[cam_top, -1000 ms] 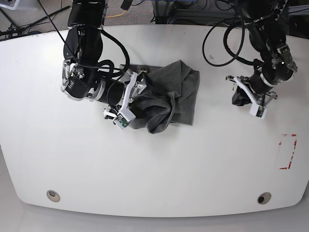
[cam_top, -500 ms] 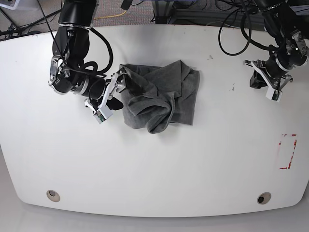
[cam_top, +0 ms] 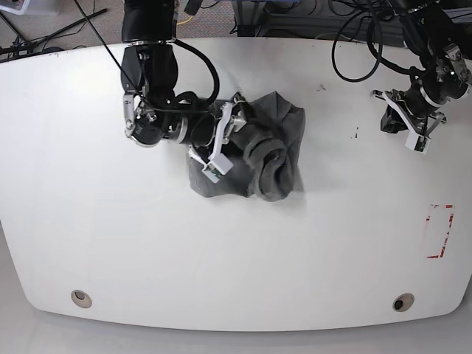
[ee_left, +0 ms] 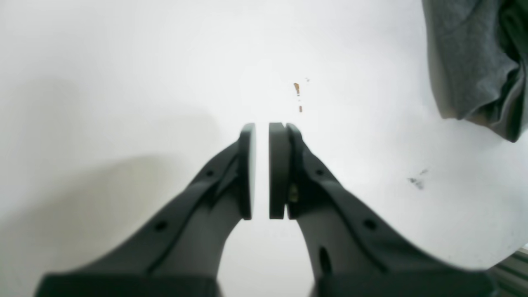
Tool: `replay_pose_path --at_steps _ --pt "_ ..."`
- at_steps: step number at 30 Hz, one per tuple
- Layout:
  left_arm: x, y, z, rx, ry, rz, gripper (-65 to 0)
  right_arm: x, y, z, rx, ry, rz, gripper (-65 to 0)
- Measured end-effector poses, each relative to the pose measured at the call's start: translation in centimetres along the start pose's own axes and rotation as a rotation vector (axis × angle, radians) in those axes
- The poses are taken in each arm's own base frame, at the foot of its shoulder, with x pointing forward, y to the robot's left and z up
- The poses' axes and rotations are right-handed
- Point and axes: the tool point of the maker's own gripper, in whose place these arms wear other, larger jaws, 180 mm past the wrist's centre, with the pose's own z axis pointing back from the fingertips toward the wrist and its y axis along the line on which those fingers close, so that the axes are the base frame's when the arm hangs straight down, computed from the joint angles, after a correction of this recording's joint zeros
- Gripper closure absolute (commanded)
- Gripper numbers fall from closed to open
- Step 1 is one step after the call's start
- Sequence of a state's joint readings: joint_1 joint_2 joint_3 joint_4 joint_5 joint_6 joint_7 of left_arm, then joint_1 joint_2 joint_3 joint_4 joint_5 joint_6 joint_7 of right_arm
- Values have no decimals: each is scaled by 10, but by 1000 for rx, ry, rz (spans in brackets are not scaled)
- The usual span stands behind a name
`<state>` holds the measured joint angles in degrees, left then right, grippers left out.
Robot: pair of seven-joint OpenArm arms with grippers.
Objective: Fold the T-shirt properly
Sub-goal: 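Press and square the folded shirt with both grippers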
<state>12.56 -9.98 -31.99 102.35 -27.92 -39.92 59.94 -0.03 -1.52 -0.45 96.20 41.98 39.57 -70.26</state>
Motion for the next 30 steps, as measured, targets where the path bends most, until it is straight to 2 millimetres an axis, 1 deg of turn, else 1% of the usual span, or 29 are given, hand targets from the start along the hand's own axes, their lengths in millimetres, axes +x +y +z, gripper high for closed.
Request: replay_pose_path --at_steps 2,5,7,9,11,13,16,18,21,22,23,25,26,28,30 --pt "0 0 0 -1 -1 1 -32 -6 23 -15 61 17 6 -482" --pt "0 0 0 -1 -1 1 -32 -11 49 -29 129 52 35 -482" --pt "0 0 0 -1 0 1 -32 -4 52 -29 134 34 51 -482" --pt "0 0 0 1 1 -1 -32 9 48 -20 107 0 82 -482" --pt "0 3 1 3 8 -14 -32 16 43 -12 78 -21 101 -482" --pt "3 1 0 -6 15 -42 -32 22 30 3 30 -49 108 -482" --pt "4 -12 -6 -43 36 -92 -32 24 5 22 -49 -65 95 -482" --pt "8 -23 -9 -74 35 -129 -32 27 -13 37 -105 -83 85 -480" --pt "18 -50 -18 -143 34 -208 -32 34 -44 63 -209 -102 71 -480" --pt "22 -58 -21 -162 28 -229 -32 36 -51 70 -235 -108 72 -480" --pt "26 -67 -23 -182 25 -252 -32 39 -54 74 -241 -118 74 -476" --pt "34 -91 -28 -242 8 -302 -32 50 -62 83 -257 -144 85 -436" --pt "38 -99 -29 -261 1 -323 -31 52 -66 84 -260 -147 81 -400" --pt "42 -118 -34 -311 -2 -362 -31 52 -84 88 -279 -129 62 -323" --pt "48 -129 -37 -337 -11 -388 -31 50 -98 90 -287 -125 18 -254"
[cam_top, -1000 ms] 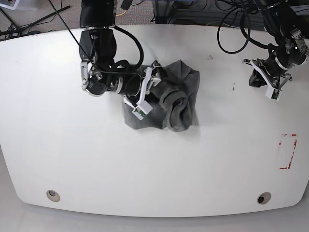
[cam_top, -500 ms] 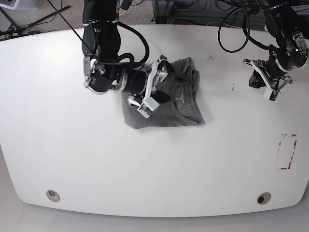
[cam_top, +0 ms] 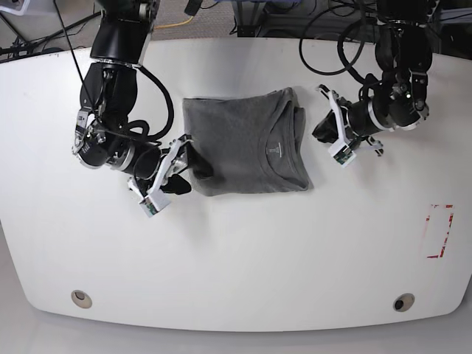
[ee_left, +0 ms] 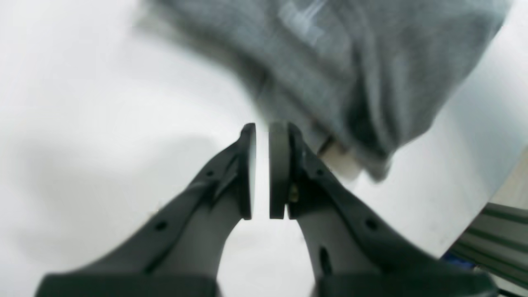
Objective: Fold the T-shirt properly
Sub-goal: 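Press and square the folded shirt with both grippers, then lift the folded shirt with both grippers and carry it aside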
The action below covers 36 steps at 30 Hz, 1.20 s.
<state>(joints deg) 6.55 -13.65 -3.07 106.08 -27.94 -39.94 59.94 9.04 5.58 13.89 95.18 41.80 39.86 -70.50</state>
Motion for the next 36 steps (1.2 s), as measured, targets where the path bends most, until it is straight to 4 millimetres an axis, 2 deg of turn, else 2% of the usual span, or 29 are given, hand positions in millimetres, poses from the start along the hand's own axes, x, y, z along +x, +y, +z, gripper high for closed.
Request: replay_pose_path --at_steps 5,8,11,14,16,20,23,26,32,36 --pt "18 -21 -14 -48 -51 13 -31 2 -18 -17 23 -16 -83 -135" --pt "25 -36 -21 -85 -70 30 -31 4 -20 -31 57 -29 -107 -116" --pt "28 -39 -25 -86 -72 32 -31 -7 -23 -47 70 18 -108 -116" --pt "19 -47 -34 -103 -27 12 -31 -17 -24 -62 60 40 -100 -116" --pt "6 -56 -44 -122 32 -2 -31 -30 -26 -70 42 85 -74 -116" --pt "-16 -64 -60 -145 103 4 -31 -45 -40 -71 -29 136 -26 -116" --pt "-23 -56 -68 -128 102 8 -31 -47 -44 -70 -46 140 -15 -116" --pt "-18 -46 -75 -126 87 4 -31 -53 -47 -65 -56 147 -13 -116" --pt "-8 -10 -87 -98 87 8 -31 -67 -59 -50 -87 173 -9 -111" --pt "-6 16 -85 -68 107 -1 -31 -76 -49 -45 -80 175 4 -113"
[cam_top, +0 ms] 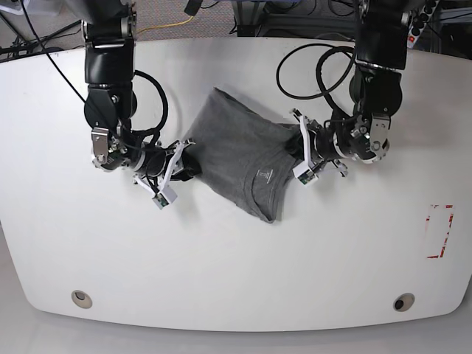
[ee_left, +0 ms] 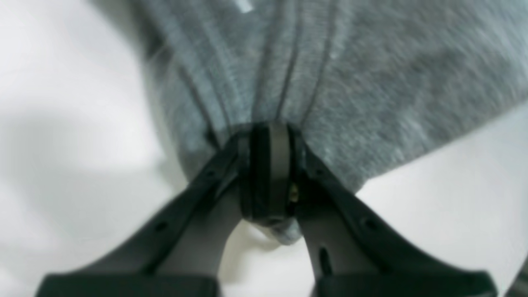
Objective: Fold the T-shirt properly
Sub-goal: 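Lift the folded shirt with both grippers and carry it aside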
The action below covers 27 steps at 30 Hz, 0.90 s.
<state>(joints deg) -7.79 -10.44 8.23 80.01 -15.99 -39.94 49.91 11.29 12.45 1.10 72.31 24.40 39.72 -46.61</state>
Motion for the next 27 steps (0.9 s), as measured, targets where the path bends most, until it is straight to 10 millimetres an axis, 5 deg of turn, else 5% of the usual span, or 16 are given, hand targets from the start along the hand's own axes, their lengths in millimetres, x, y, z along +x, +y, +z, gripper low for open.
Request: replay_pose_path --at_steps 8,18,23,27 --pt "4 40 1 45 36 17 -31 -17 31 11 13 36 69 -111" --pt "14 71 31 179 82 -79 -31 -32 94 -9 127 58 89 -109" --pt "48 62 47 210 -12 -151 -31 -38 141 -25 229 67 100 -109" --pt "51 56 63 245 -69 -150 -31 -36 160 -30 271 65 100 -109"
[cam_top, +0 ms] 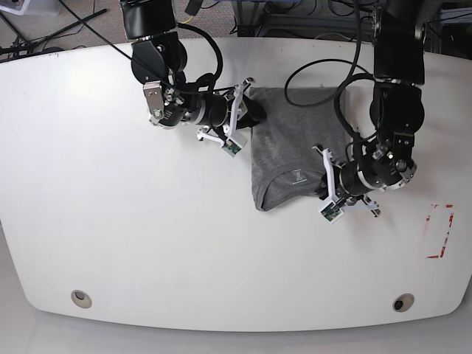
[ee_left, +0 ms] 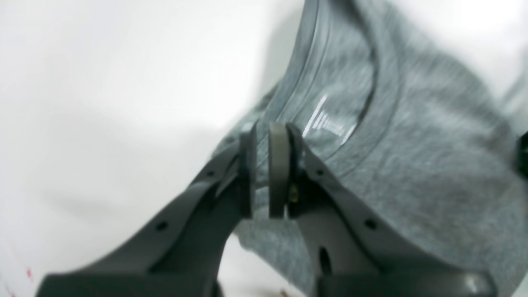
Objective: Fold the T-shirt properly
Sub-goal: 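Lift the folded shirt with both grippers and carry it aside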
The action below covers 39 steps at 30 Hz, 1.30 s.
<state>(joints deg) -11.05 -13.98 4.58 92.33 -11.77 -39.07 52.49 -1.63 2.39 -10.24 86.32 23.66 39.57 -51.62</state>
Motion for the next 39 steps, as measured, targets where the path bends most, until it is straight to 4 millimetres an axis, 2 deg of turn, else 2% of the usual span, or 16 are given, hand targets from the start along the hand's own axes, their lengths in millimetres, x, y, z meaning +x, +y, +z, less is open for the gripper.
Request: replay_pose_path --at_steps 3,5,10,13,19,21,26,30,33,36,39 --pt "-10 3 11 37 12 10 -32 1 7 -4 17 13 27 -109" --pt "-12 -3 13 32 9 7 -65 3 9 -5 23 10 32 -109" --pt "-14 -37 5 6 -11 118 -282 18 5 5 -4 -11 85 -109" --pt "-15 -52 0 0 -19 209 -332 24 -6 14 -36 -22 107 -109" --pt "-18 -60 -6 48 -17 393 -339 18 -35 33 -110 -36 53 -109" --pt "-24 -63 -8 63 -4 451 -350 18 -45 40 -135 -45 33 -109" --pt "-49 -91 -25 55 81 545 -443 10 -75 62 -224 -17 -10 -109" --pt "-54 -85 -35 97 17 611 -467 15 -85 72 -250 -40 -34 -109" --pt "-68 -77 -34 107 -4 606 -461 15 -92 85 -291 -25 -29 -109" --pt "-91 -60 -25 147 27 613 -453 24 -97 99 -328 -28 -9 -109" --pt "-132 -34 5 206 77 594 -453 32 -98 111 -357 -42 9 -109"
